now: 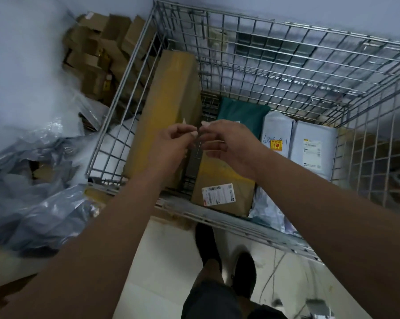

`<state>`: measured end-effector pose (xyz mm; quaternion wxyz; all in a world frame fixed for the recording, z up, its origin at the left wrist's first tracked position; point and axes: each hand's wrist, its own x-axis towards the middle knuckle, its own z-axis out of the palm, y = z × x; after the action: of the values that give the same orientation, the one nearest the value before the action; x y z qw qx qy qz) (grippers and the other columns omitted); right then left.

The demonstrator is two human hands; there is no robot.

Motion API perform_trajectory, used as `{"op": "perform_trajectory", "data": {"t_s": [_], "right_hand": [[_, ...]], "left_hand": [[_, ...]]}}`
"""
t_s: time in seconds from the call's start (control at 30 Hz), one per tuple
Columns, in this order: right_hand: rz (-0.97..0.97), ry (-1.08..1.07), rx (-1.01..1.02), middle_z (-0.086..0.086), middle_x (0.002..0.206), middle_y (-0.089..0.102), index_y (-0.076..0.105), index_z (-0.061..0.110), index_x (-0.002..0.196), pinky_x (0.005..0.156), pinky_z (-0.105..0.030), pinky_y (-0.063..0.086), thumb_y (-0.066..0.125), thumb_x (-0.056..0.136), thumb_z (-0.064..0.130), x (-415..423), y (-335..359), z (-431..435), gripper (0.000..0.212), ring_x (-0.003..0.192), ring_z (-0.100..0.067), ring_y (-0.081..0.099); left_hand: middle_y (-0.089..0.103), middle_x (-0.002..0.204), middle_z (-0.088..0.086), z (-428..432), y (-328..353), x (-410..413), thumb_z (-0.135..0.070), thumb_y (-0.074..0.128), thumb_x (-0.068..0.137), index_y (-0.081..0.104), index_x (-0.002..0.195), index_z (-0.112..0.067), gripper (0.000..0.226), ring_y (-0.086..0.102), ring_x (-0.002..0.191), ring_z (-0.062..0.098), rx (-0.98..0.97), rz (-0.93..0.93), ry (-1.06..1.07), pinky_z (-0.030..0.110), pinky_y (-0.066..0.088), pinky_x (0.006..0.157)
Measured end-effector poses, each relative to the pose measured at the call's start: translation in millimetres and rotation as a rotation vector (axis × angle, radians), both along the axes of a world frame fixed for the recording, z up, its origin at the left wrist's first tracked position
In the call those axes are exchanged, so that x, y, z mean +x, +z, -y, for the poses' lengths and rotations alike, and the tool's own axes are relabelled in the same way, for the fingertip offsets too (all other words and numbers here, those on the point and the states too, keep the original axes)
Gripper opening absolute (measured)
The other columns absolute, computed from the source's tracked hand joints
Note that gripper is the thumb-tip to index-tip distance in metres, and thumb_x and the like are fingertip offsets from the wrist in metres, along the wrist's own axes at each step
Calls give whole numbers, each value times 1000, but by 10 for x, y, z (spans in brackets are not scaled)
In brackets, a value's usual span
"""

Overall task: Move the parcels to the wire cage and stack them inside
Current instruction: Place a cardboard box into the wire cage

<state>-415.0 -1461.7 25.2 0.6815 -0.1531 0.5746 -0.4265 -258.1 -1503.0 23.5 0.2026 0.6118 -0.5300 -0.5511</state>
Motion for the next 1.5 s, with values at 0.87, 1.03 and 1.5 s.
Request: {"op": "perform_trajectory", "data": {"t_s": [0.87,1.03,1.5], "right_hand": [[-146,3,118,-9,82,67,69,8,105,62,-29,58,72,96,11,2831,-567,-1316,10,71,-19,65],[-182,-53,229,-8,90,68,70,11,109,62,-30,58,75,94,16,2730,-1172,-1427,17,75,-20,66],[-181,-77,298,-12,93,63,68,2,123,71,-35,58,74,92,8,2389,-1646,-1403,32,79,-23,62]], "left_hand": [[73,90,4,-1494,-518,2538,-14,71,96,75,107,-14,11,68,81,18,114,-70,408,22,51,59],[68,121,1,-1453,-1123,2585,-19,75,93,65,130,-19,38,66,108,17,-9,166,204,38,57,96],[35,162,7,-1039,-1500,2401,-18,62,81,31,159,-21,85,30,151,35,-591,860,-532,51,33,116]]}}
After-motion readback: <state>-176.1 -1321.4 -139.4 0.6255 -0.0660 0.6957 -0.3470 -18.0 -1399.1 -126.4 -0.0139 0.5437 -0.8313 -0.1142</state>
